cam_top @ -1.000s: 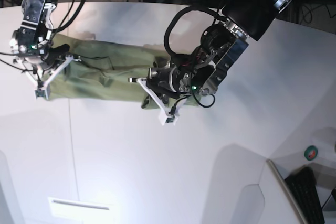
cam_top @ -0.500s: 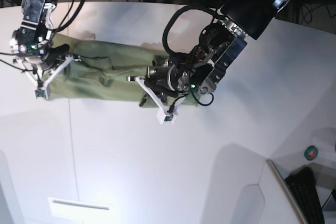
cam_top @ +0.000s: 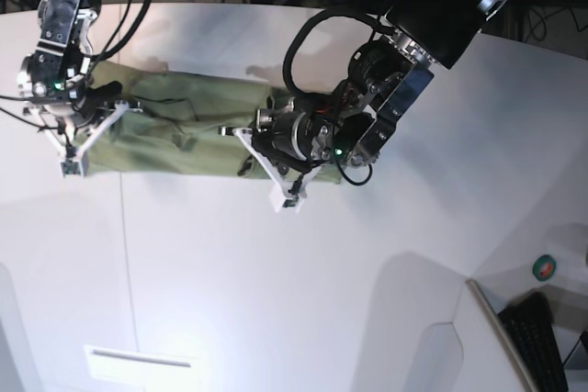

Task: Layout the t-shirt on the table in an organized manner, then fold the t-shirt properly
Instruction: 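Hold the strip end with the right gripper and fold the left gripper's end toward it, then press the folded shirt flat with both grippers and release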

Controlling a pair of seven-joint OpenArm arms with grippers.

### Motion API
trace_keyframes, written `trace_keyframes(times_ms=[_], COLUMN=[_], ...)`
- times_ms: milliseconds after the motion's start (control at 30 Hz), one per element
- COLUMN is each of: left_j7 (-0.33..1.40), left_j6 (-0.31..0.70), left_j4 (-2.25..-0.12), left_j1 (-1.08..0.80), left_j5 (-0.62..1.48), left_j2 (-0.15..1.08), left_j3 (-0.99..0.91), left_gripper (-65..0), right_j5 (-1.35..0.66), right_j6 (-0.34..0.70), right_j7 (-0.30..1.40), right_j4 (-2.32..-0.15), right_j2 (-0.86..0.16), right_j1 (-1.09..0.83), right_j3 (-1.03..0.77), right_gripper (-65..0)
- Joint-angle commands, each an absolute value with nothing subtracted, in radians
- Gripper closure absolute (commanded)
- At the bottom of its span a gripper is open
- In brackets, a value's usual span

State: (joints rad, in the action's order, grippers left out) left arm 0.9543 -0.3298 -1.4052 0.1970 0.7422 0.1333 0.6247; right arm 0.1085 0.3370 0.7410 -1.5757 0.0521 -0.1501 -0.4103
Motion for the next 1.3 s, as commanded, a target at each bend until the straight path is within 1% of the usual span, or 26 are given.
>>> trace_keyframes(times_ms=[0,600,800,900,967,1000,1067,1133,1167,1200,1233,1267], left_j7=[0.944,0.943,0.943,0.943,0.943,0.943,0.943,0.946,0.947,0.947,0.944,0.944], left_j6=[-0.323,-0.323,-0.323,-0.323,-0.323,-0.323,-0.323,-0.323,-0.323,-0.323,-0.323,-0.323], left_j4=[-1.42,-1.419,-1.419,-1.419,-1.428,-1.429,-1.445,-1.484,-1.509,-1.537,-1.56,-1.578], left_j1=[0.217,0.217,0.223,0.232,0.236,0.237,0.239,0.228,0.211,0.179,0.153,0.125], left_j5=[0.751,0.751,0.751,0.753,0.757,0.757,0.759,0.759,0.759,0.759,0.757,0.757], left_j2=[0.125,0.124,0.117,0.093,0.081,0.076,0.079,0.096,0.116,0.134,0.156,0.176], left_j3=[0.621,0.618,0.618,0.618,0.618,0.618,0.615,0.573,0.53,0.483,0.43,0.372], left_gripper=[0.0,0.0,-25.7,-41.0,-48.4,-49.5,-47.1,-40.0,-34.6,-26.8,-17.9,-6.7], right_j5=[0.105,0.105,0.105,0.105,0.105,0.105,0.105,0.105,0.104,0.104,0.104,0.104], right_j6=[0.332,0.332,0.332,0.332,0.332,0.332,0.337,0.338,0.338,0.338,0.338,0.338], right_j7=[0.727,0.727,0.727,0.727,0.727,0.727,0.727,0.727,0.727,0.727,0.727,0.725], right_j4=[-1.592,-1.592,-1.593,-1.595,-1.596,-1.596,-1.6,-1.63,-1.659,-1.695,-1.73,-1.767], right_j2=[0.045,0.045,0.045,0.045,0.048,0.048,0.048,0.053,0.054,0.056,0.056,0.054], right_j1=[-0.14,-0.14,-0.14,-0.14,-0.14,-0.14,-0.143,-0.15,-0.16,-0.176,-0.188,-0.2], right_j3=[-0.412,-0.409,-0.407,-0.407,-0.407,-0.407,-0.407,-0.407,-0.406,-0.4,-0.38,-0.351], right_gripper=[0.0,0.0,0.0,0.0,0.0,0.0,0.0,0.0,0.0,0.0,0.0,0.0])
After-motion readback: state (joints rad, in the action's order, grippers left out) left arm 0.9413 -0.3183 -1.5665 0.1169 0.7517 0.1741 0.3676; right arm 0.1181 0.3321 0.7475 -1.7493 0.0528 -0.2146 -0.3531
